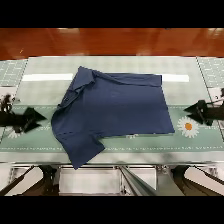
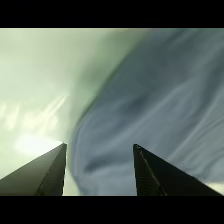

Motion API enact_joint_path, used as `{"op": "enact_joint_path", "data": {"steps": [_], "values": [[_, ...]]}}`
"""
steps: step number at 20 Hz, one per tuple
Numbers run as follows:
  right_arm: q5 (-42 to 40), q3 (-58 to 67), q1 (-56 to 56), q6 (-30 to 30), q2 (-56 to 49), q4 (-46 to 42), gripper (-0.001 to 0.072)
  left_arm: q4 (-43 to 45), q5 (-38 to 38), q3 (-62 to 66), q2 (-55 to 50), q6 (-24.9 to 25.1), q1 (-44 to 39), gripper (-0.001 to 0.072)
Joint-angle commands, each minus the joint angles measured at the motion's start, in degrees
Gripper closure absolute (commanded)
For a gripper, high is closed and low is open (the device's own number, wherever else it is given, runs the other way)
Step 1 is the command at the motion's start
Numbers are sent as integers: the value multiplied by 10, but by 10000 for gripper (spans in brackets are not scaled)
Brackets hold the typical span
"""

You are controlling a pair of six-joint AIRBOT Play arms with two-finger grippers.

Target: Fold the shirts.

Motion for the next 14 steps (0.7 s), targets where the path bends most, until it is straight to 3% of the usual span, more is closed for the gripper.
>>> {"op": "enact_joint_path", "data": {"steps": [1, 9, 10, 11, 14], "values": [[-27, -79, -17, -15, 40, 23, 305, -61, 12, -143, 34, 50, 68, 198], [-5, -79, -17, -24, 40, 37, 305, -89, 64, -156, -70, 86, -2, 202], [-2, -79, -17, -24, 40, 32, 305, -94, 67, -156, -76, 97, -10, 320], [3, -79, -17, -24, 40, 22, 305, -94, 67, -156, -77, 109, -16, 686], [38, -81, -17, 21, 38, -79, 305, -98, 66, -156, -74, 114, -18, 689]]}}
